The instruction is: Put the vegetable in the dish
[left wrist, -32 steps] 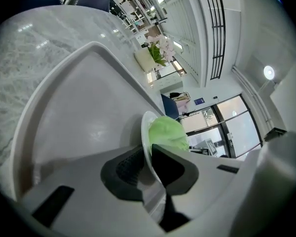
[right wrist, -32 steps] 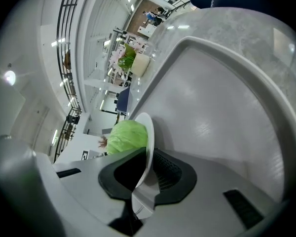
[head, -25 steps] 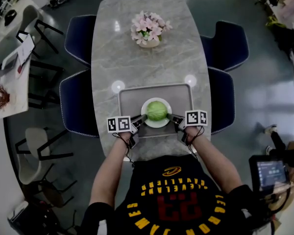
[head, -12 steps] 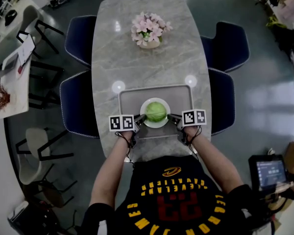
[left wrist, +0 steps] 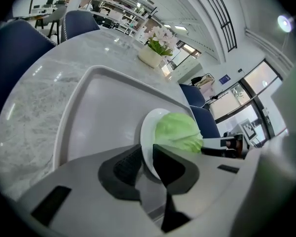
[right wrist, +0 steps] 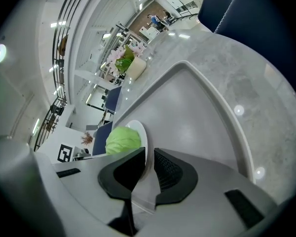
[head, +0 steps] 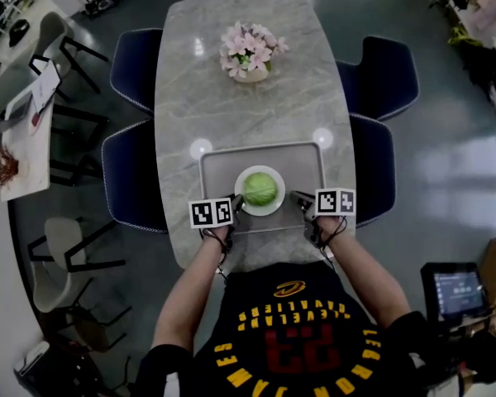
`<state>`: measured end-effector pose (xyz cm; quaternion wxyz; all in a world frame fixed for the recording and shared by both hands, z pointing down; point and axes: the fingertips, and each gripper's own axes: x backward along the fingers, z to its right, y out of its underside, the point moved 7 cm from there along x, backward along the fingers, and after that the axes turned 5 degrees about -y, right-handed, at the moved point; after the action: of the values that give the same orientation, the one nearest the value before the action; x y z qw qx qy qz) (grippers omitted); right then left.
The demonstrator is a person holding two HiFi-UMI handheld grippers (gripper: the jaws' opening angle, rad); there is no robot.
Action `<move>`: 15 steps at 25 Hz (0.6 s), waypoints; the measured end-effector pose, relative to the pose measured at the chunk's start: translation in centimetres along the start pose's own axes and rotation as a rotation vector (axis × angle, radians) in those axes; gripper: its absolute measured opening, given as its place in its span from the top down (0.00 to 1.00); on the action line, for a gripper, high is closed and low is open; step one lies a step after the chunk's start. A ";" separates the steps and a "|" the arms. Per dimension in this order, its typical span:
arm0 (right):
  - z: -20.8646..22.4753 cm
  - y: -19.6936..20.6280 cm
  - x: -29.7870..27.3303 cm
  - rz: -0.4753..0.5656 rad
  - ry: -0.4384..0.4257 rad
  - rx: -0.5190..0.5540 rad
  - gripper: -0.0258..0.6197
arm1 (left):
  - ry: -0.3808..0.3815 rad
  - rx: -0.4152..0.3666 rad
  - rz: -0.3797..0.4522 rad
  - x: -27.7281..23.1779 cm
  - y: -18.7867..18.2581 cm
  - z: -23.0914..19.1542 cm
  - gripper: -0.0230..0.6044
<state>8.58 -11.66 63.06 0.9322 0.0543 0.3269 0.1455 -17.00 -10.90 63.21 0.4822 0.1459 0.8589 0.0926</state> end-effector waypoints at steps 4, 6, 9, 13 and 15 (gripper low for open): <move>-0.8 0.5 1.1 0.030 -0.034 -0.005 0.89 | -0.029 0.014 0.014 0.6 0.8 0.0 0.87; -1.3 0.5 1.9 0.055 -0.034 0.008 0.89 | -0.059 0.027 0.037 1.3 1.0 -0.2 0.87; -2.4 0.3 3.0 0.102 -0.056 0.042 0.89 | -0.064 0.044 0.089 2.8 0.8 -0.2 0.87; -4.3 0.0 4.3 0.154 -0.107 0.072 0.89 | 0.013 0.056 0.185 5.4 0.5 1.7 0.87; -5.2 0.1 5.0 0.165 -0.116 0.086 0.89 | 0.054 0.055 0.227 6.5 0.6 3.1 0.87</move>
<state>9.03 -10.02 56.09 0.9312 0.1292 0.2727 0.2043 -17.49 -8.08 56.56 0.4409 0.2527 0.8518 0.1269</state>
